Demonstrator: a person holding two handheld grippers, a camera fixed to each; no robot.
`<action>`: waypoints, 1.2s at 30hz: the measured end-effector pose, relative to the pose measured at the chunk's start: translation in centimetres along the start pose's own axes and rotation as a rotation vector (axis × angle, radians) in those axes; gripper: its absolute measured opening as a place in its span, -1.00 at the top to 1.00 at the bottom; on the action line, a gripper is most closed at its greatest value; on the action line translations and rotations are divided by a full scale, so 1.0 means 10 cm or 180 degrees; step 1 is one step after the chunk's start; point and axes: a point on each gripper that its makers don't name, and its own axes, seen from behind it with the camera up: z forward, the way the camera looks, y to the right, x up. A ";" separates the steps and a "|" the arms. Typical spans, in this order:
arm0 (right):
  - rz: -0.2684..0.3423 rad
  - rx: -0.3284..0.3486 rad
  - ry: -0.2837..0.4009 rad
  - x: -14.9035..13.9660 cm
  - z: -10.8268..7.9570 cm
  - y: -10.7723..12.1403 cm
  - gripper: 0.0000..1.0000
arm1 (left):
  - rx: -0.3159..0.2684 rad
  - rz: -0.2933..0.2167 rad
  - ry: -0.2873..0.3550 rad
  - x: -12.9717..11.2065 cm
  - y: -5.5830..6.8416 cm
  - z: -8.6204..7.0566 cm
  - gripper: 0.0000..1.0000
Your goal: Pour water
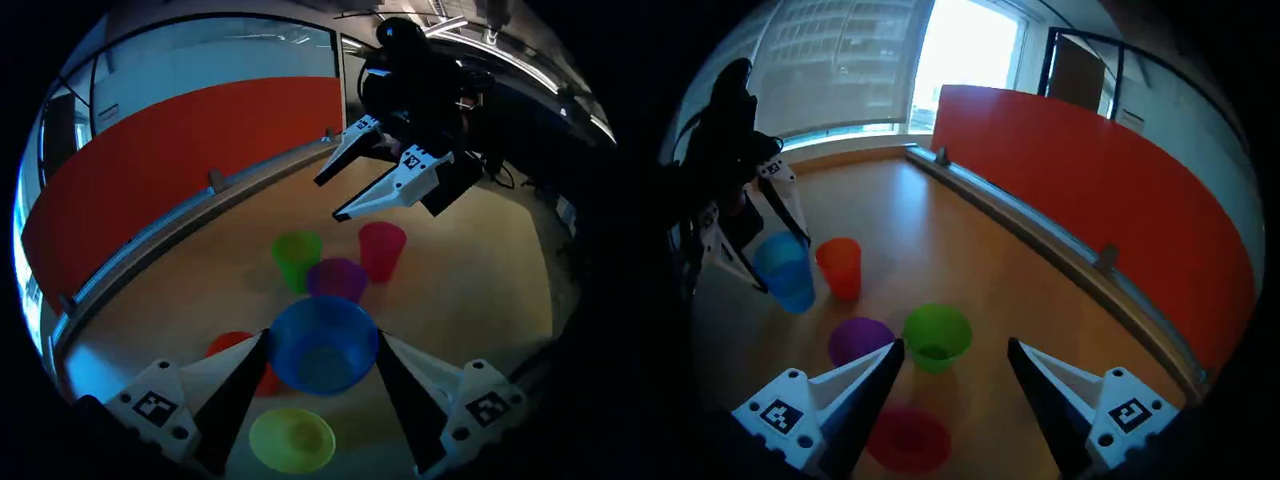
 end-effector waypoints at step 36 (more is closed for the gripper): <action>0.0325 0.0339 -0.0389 -0.25 0.31 -0.18 -1.00 | -0.0024 -0.0131 0.0191 0.07 0.03 -0.09 -0.79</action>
